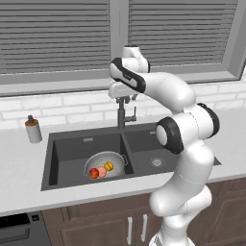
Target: Put the colander in the sink, put the tangerine, peach, apple in the colander, and turn on the sink faucet and pour water over the colander.
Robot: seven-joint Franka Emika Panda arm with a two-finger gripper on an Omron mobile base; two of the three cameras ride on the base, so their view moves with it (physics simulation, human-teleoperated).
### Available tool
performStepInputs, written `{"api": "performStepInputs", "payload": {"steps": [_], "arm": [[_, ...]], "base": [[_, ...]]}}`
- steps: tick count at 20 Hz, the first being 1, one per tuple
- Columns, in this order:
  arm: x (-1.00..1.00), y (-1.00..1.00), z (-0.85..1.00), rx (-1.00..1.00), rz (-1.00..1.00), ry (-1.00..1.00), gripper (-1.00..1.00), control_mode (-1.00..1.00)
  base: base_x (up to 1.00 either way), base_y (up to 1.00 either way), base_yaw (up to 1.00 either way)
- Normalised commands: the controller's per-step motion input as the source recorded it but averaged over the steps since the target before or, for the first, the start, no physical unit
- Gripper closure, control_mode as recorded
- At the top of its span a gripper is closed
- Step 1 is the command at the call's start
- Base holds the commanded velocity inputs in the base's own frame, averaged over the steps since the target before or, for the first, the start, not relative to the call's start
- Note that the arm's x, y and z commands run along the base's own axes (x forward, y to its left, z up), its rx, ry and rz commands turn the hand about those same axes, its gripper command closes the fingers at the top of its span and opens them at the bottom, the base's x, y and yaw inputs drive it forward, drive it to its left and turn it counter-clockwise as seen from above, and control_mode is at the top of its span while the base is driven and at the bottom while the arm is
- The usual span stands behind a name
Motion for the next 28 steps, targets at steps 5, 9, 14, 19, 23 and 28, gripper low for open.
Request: {"api": "performStepInputs", "payload": {"steps": [5,9,14,19,23,28], "arm": [[0.00,0.39,-0.21,0.00,-0.04,0.03,-1.00,-1.00],[0.00,0.45,-0.30,0.00,-0.05,0.03,-1.00,-1.00],[0.00,0.44,-0.30,0.00,-0.05,0.03,-1.00,-1.00],[0.00,0.43,-0.31,0.00,-0.05,0.02,-1.00,-1.00],[0.00,0.42,-0.32,-0.01,-0.06,0.01,-1.00,-1.00],[0.00,0.45,-0.34,-0.02,-0.07,0.01,-1.00,-1.00]], "base": [[0.00,0.00,0.00],[0.00,0.00,0.00],[0.00,0.00,0.00],[0.00,0.00,0.00],[0.00,0.00,0.00],[0.00,0.00,0.00]]}}
